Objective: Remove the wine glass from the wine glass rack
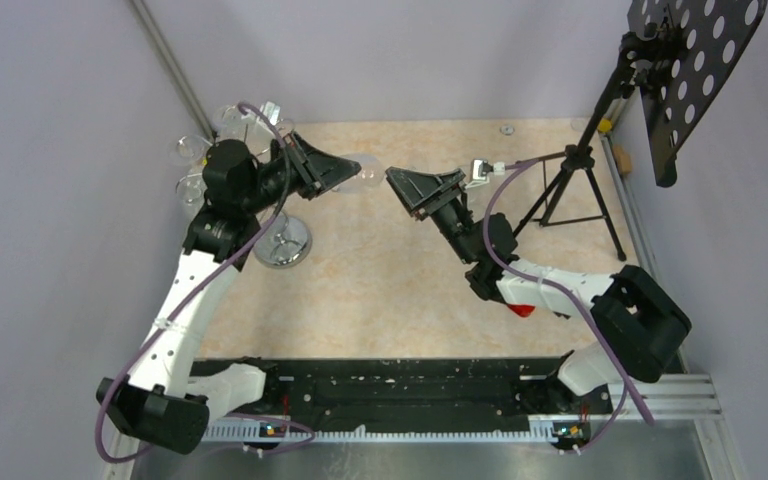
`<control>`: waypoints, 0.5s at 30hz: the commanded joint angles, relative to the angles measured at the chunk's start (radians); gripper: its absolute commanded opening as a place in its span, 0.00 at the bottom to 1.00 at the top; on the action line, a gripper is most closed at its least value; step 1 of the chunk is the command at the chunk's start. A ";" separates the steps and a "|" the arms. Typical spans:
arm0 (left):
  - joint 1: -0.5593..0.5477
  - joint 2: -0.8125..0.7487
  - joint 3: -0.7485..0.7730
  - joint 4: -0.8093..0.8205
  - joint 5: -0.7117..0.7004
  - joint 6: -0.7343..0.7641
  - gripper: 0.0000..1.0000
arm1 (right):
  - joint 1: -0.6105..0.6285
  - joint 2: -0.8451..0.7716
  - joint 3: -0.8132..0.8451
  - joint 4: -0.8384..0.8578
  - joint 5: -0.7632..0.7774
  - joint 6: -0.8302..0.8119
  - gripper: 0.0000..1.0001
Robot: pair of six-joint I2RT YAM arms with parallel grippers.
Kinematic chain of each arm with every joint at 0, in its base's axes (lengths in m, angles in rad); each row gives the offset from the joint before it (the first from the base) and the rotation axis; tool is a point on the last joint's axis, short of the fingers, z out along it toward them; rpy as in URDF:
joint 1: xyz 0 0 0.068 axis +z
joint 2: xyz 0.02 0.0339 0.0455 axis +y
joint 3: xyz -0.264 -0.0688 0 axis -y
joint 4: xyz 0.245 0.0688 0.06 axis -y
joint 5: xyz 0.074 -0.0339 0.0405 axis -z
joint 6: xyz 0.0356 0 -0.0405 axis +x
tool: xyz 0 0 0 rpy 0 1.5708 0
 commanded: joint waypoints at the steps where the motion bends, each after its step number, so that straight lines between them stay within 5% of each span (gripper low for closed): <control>1: -0.012 0.091 0.103 -0.005 -0.051 0.130 0.00 | -0.039 -0.067 -0.006 -0.023 -0.068 0.010 0.64; 8: -0.051 0.195 0.191 -0.112 -0.153 0.301 0.00 | -0.074 -0.129 -0.075 -0.147 -0.135 0.015 0.60; 15: -0.207 0.338 0.362 -0.380 -0.444 0.524 0.00 | -0.086 -0.296 0.088 -0.747 -0.152 -0.270 0.48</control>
